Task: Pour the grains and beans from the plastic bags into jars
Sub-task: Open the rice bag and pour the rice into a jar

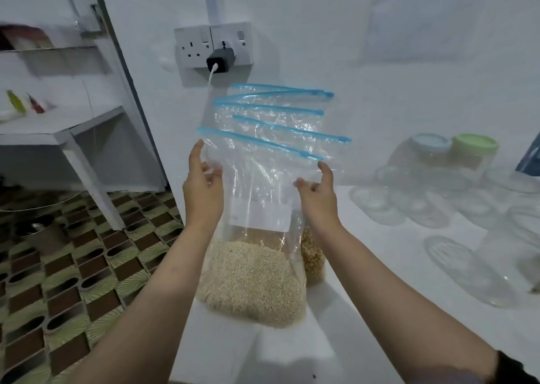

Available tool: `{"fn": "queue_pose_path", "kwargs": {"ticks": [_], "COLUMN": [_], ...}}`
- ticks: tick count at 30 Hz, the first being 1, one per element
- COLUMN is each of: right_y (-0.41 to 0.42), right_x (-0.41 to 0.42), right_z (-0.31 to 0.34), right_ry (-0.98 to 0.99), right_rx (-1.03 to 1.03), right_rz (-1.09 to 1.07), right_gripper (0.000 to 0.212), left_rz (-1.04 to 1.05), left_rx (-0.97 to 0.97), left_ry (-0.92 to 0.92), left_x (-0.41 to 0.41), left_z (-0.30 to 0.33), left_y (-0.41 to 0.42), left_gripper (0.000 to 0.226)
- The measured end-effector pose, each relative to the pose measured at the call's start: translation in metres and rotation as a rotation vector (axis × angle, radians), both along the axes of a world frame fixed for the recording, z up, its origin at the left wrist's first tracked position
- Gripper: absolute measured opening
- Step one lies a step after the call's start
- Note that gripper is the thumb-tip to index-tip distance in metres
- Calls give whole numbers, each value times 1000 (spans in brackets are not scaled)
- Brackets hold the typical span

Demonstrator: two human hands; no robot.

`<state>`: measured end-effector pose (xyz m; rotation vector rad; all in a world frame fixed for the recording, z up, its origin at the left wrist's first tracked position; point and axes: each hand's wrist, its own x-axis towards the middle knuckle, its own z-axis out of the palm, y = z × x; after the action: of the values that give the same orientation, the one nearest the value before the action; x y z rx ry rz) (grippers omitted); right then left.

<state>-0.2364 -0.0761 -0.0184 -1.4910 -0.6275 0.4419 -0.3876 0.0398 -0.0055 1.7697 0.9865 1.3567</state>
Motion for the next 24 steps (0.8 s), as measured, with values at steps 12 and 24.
{"fn": "queue_pose_path", "kwargs": {"ticks": [12,24], "right_y": [-63,-178], "right_x": [-17,66], "right_z": [23,47], "right_ry": [-60,-275], "right_rx": [387,468], "right_rz": [-102,-117], "right_gripper": [49,55], "left_rz": [-122,-213], "left_rx": [132,77], "left_ry": [-284,-431], "left_x": [0,78], "left_z": [25,44], "left_y": [-42,-157], "left_gripper": [43,41]}}
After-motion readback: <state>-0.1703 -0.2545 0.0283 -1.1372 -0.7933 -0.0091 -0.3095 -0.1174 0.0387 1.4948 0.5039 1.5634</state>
